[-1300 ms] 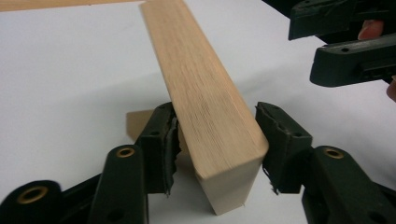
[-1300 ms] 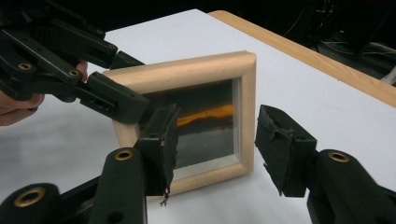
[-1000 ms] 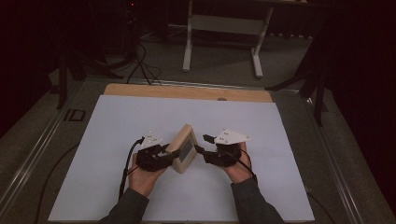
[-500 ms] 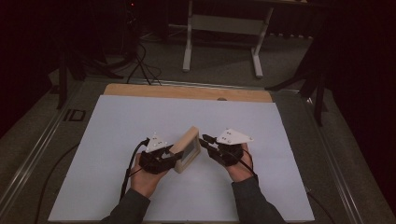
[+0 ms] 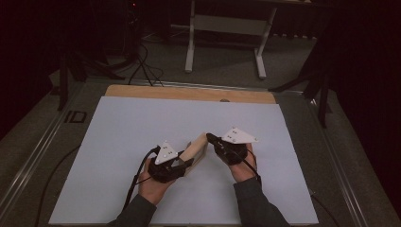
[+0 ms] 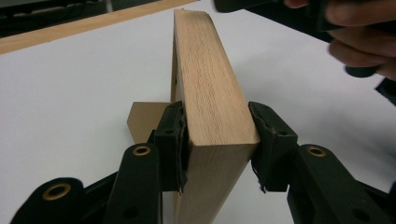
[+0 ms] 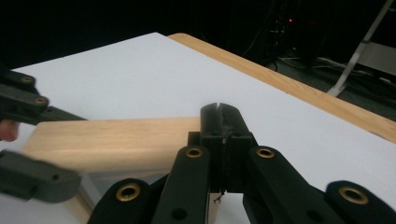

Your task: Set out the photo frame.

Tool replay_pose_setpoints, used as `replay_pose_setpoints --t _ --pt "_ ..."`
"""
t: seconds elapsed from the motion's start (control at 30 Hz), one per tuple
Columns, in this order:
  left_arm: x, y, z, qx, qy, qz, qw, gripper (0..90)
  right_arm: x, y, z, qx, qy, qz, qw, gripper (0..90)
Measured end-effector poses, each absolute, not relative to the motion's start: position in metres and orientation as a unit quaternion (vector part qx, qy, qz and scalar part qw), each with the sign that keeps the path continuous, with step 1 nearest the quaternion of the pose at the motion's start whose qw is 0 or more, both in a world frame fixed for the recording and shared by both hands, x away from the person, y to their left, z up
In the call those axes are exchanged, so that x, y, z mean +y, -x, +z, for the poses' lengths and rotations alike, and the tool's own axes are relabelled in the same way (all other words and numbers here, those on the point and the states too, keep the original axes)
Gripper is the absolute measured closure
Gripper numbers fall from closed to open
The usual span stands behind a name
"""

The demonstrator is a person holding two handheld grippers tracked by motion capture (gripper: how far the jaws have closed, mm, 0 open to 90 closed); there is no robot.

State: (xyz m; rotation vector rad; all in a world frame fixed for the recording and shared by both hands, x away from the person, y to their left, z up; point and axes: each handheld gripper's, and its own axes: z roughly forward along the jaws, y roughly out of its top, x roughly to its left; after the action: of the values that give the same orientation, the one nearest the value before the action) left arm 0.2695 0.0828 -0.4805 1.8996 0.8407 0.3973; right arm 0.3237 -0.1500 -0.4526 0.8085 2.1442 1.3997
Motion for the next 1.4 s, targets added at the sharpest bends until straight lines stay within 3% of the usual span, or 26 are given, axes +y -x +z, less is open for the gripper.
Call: replay_pose_setpoints --t 0.53,0.93,1.4 --pt "0.073 -0.263 -0.48 0.294 -0.804 0.16 0.491 59.3 -0.15 -0.33 -0.457 0.777 -0.306 0.503 0.225 89.7" --pt "0.083 -0.271 -0.482 0.333 -0.792 0.157 0.487 54.2 -0.151 -0.331 -0.457 0.776 -0.31 0.501 0.224 89.8" --pt "0.089 -0.277 -0.486 0.363 -0.787 0.214 0.45 52.7 -0.152 -0.33 -0.456 0.778 -0.314 0.497 0.221 89.9"
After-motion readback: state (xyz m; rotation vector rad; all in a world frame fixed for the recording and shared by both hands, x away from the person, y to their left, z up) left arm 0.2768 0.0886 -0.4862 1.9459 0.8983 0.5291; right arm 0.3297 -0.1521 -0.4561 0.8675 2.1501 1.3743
